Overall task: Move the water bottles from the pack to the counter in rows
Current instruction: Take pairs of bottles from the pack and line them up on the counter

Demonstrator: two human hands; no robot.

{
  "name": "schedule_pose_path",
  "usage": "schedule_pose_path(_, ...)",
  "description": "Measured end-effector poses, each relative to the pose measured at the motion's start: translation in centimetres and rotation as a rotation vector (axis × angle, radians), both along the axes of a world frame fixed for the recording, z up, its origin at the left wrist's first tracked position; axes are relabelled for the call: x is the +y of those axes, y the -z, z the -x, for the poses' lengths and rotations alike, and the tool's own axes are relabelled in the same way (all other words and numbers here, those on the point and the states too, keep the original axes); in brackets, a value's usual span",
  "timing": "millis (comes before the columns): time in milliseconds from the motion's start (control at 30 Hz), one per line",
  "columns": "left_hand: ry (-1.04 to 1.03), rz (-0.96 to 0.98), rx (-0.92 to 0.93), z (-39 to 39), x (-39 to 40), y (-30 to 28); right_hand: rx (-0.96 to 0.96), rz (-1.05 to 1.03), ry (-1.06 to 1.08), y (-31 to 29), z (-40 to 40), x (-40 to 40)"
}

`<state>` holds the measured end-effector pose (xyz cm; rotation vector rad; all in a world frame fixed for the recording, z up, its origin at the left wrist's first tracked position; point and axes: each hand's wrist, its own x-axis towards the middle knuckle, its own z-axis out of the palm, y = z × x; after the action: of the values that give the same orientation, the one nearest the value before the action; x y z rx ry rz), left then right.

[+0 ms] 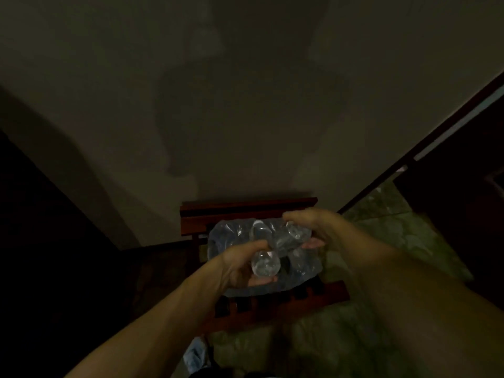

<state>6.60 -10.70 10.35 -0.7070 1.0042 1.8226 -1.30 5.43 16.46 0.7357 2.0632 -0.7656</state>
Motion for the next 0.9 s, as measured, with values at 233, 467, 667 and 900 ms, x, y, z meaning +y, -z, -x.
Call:
schedule_pose_path(233,-0.226,0.001,0.221,-2.4,-1.5,-4.8,0.231,0.285,0.151,-4.8,-3.7,-0.9)
schedule_pose_path(467,-0.337,0.081,0.638,-7.0,-3.4,-13.2,0.55,0.91,0.264,-8.5,-11.2,-3.1)
schedule_pose_path(667,-0.343,0.264,1.028,-12.8,-7.5,-20.9,0.629,1.286,0.057,-14.6,-15.2,-6.3)
schedule_pose_path(900,-0.569,0.251,1.095,-17.0,-13.4,-26.4,0.741,1.405,-0.004,-20.3,-18.7,-13.6)
